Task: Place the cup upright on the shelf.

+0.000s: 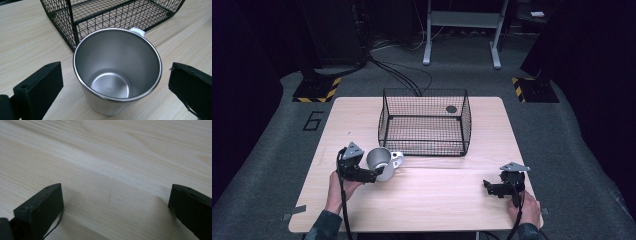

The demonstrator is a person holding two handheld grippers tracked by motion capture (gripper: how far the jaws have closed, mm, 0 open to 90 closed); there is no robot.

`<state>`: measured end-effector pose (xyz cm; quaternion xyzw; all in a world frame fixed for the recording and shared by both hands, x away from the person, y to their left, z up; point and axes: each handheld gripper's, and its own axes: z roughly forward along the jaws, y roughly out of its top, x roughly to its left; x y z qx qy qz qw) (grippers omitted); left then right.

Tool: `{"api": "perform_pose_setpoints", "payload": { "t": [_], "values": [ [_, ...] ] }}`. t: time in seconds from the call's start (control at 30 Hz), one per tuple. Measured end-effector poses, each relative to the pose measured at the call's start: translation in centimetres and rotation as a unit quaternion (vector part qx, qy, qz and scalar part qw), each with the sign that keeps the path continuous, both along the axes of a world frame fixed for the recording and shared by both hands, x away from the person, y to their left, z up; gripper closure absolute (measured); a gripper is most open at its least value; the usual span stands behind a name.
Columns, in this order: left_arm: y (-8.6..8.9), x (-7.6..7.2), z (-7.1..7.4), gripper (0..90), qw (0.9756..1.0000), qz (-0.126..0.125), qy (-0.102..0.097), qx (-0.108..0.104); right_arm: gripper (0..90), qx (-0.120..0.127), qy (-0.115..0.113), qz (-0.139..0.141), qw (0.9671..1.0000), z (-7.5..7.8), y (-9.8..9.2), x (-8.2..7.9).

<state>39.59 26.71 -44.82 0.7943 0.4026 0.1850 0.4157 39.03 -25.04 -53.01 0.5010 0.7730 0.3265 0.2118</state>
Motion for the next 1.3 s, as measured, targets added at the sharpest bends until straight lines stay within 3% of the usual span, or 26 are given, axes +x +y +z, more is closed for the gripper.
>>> {"api": "perform_pose_setpoints", "payload": {
  "t": [0.67, 1.3],
  "values": [
    [-1.9, 1.6, -0.9, 0.0, 0.9996, -0.004, 0.004, 0.027, 0.0, 0.0, 0.0, 0.0, 1.0, 0.0, 0.0, 0.0],
    [-2.4, 1.9, -1.2, 5.8, 0.9991, 0.001, 0.001, 0.043, 0.0, 0.0, 0.0, 0.0, 1.0, 0.0, 0.0, 0.0]
  ]
}}
